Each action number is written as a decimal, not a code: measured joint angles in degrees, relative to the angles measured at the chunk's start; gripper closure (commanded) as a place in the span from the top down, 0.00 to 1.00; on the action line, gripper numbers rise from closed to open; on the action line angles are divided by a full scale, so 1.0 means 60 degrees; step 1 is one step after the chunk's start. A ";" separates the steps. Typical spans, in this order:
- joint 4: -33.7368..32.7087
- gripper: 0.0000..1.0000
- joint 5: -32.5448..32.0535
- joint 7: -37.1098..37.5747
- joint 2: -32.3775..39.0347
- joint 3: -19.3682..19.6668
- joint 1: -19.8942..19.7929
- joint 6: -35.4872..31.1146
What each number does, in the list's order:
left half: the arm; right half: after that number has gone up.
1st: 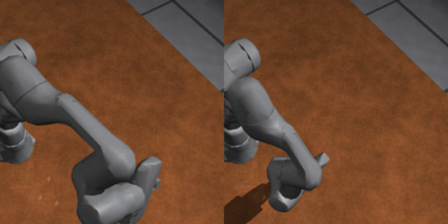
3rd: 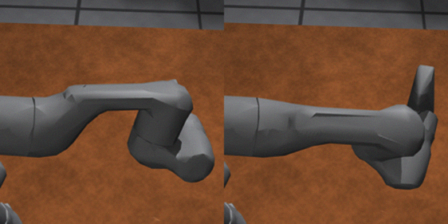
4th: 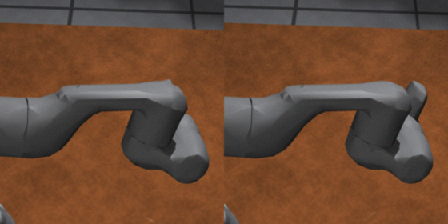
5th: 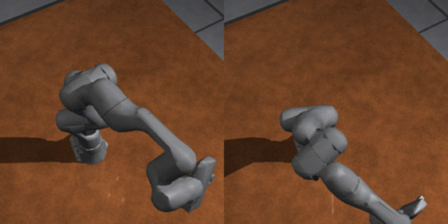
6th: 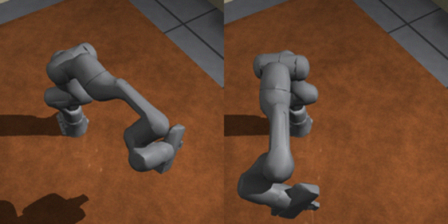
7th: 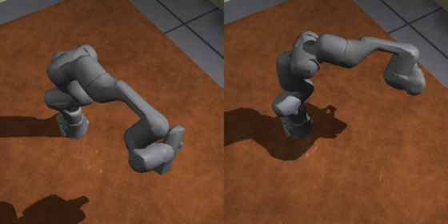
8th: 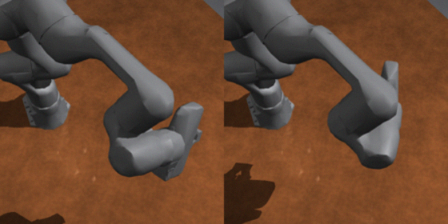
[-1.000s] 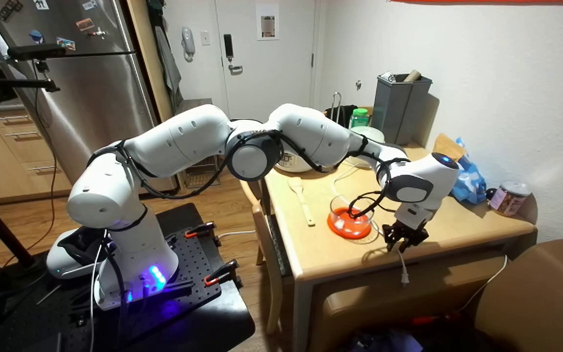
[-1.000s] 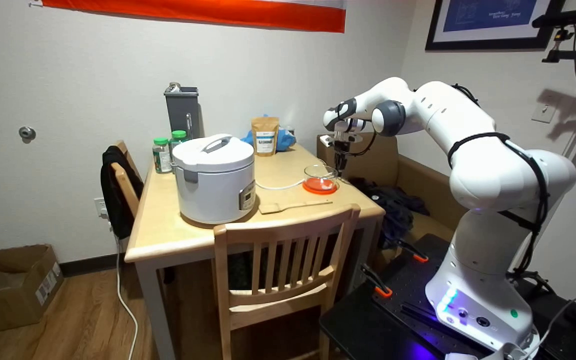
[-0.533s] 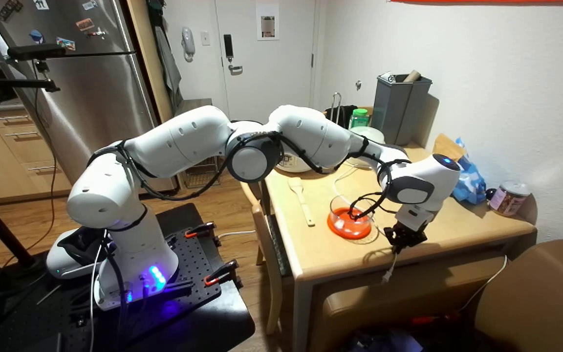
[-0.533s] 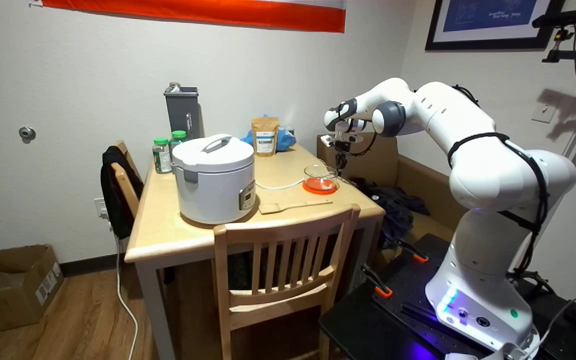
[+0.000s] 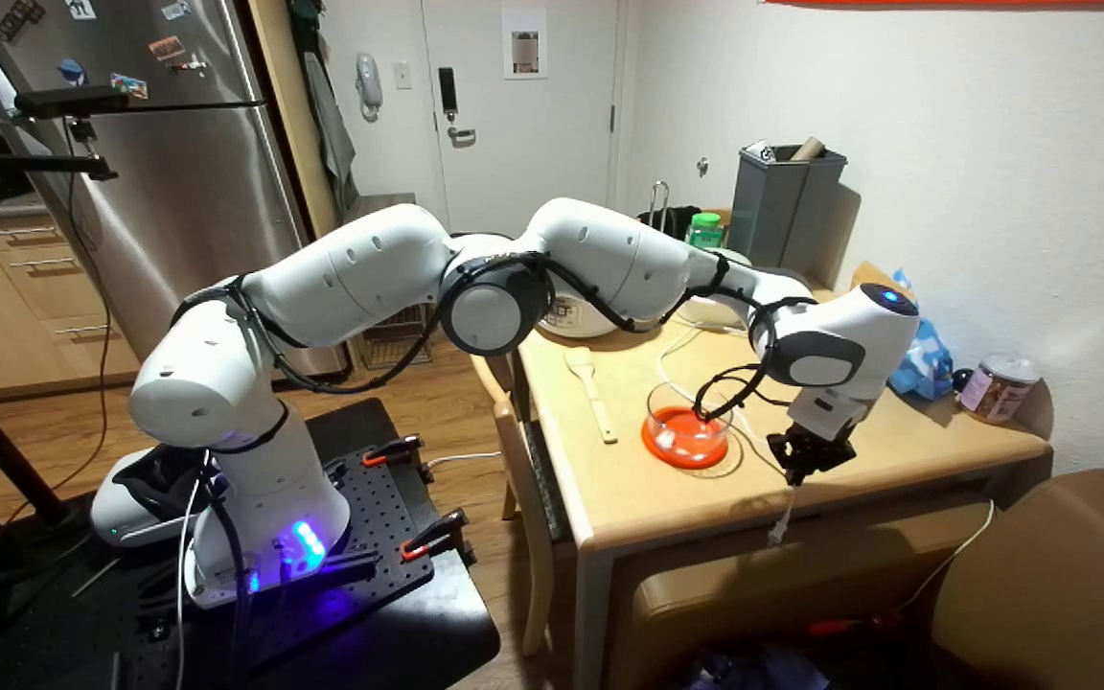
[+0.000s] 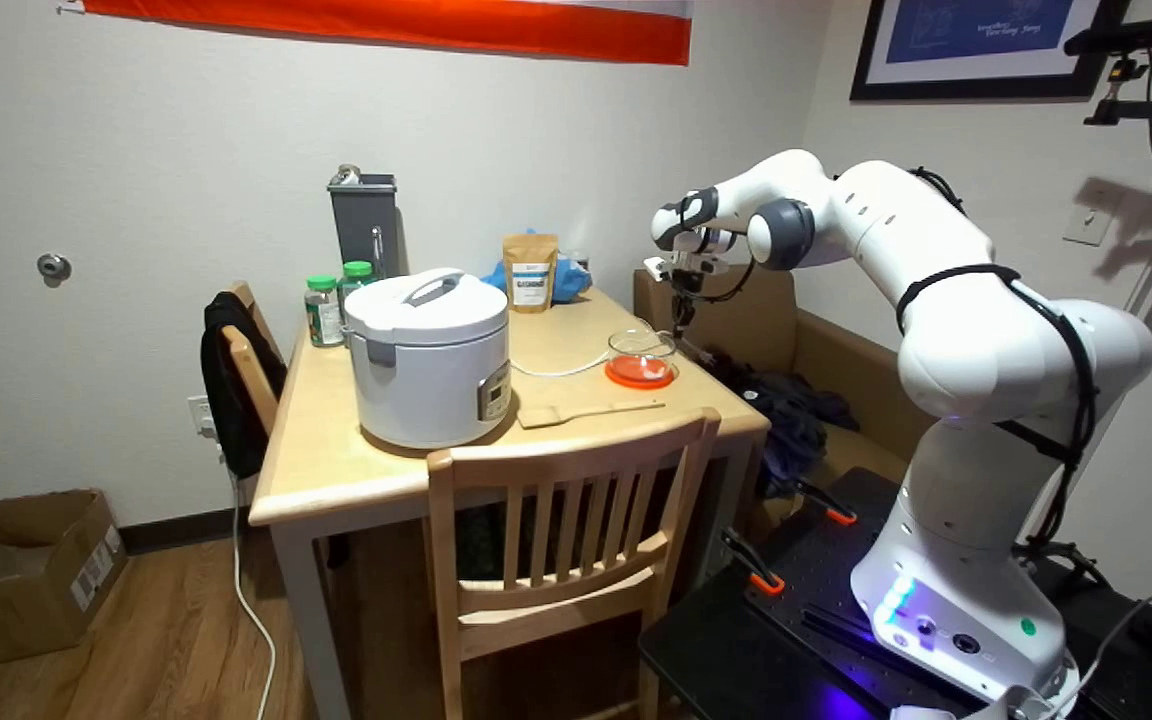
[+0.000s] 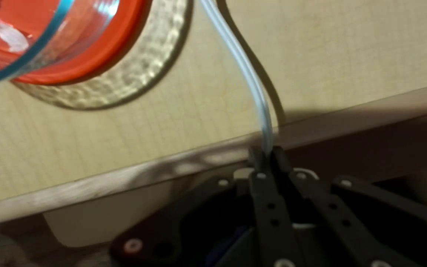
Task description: Put the cable for the cooker on the cooker
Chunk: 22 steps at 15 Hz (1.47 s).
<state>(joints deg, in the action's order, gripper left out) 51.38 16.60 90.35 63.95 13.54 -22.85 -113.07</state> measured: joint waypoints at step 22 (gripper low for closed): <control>0.1172 0.02 -0.1020 -0.0664 -0.3128 0.0271 0.1672 0.0024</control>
<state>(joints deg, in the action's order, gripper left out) 58.40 10.48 86.37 45.19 15.17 -12.82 -112.93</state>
